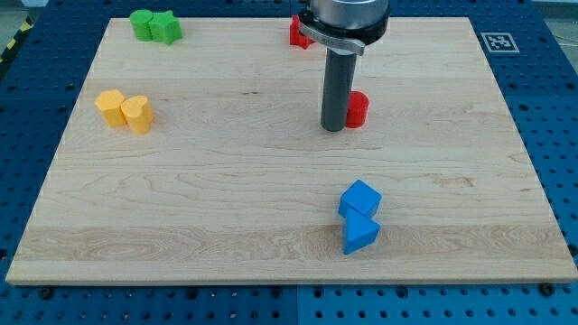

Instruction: Move the red circle towards the bottom right of the red star

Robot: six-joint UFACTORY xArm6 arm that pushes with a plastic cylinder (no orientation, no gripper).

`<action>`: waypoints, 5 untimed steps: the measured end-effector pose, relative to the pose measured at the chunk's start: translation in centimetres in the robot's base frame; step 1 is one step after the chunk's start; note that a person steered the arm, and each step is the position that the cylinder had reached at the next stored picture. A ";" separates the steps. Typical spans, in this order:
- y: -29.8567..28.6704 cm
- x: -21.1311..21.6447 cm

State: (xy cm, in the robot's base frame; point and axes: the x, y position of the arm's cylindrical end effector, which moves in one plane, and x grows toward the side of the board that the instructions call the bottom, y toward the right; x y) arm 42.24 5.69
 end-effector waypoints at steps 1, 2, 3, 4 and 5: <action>1.2 -0.3; 1.9 -0.7; 1.9 -0.7; 2.0 -0.3; 2.1 -0.2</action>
